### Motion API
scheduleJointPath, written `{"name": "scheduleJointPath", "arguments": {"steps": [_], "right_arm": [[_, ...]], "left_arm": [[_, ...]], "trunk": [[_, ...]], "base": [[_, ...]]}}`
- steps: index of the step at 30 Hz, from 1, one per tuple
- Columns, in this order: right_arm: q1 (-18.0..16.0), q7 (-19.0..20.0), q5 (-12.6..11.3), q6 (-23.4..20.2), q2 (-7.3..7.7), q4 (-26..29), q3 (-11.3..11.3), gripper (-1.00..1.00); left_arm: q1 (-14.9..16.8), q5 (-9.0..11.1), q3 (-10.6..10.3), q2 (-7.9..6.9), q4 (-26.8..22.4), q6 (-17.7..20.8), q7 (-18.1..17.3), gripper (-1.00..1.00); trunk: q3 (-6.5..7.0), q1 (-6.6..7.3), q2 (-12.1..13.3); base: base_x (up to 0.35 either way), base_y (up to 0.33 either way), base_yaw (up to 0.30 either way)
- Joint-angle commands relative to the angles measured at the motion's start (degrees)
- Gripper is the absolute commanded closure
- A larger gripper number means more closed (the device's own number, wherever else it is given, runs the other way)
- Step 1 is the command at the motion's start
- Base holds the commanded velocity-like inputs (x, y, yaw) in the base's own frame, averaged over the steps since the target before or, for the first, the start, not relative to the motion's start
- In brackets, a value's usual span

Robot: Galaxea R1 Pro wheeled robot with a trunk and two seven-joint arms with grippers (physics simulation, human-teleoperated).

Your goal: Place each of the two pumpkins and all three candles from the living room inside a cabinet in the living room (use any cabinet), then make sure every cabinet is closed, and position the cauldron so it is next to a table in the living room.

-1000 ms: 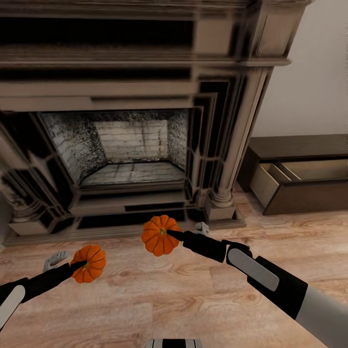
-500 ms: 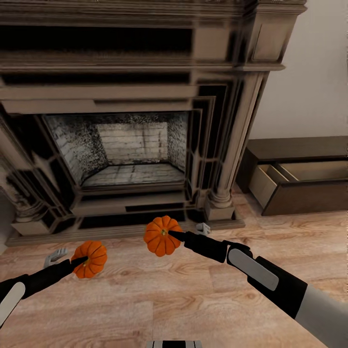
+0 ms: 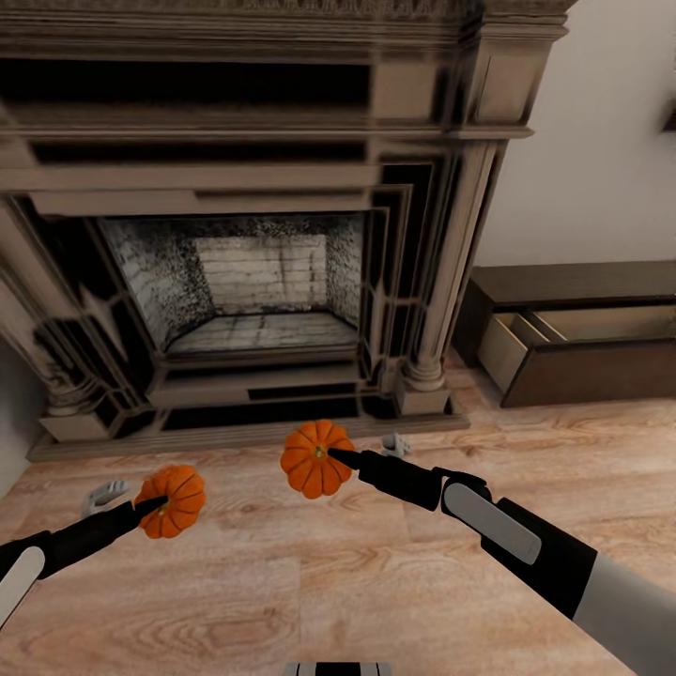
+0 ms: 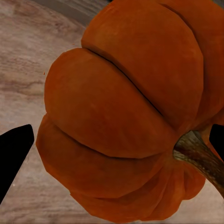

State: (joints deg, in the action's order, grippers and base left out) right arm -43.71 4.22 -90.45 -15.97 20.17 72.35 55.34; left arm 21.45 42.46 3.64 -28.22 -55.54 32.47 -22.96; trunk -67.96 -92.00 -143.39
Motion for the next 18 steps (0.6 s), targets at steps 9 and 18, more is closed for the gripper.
{"name": "scheduleJointPath", "arguments": {"steps": [9,18], "right_arm": [[-0.1,0.1,-0.3,-0.1,0.03,-1.8,0.1,1.00],[-0.1,-3.1,-0.8,-0.8,0.15,-3.6,-0.1,1.00]], "left_arm": [[0.1,-1.7,0.5,-1.09,-4.1,10.3,2.5,1.00],[0.2,-3.5,0.5,-0.07,-8.7,19.5,18.3,1.00]], "trunk": [[1.95,0.24,0.1],[3.71,1.56,2.4]], "base": [[-0.001,0.000,0.000],[0.000,0.000,0.000]]}}
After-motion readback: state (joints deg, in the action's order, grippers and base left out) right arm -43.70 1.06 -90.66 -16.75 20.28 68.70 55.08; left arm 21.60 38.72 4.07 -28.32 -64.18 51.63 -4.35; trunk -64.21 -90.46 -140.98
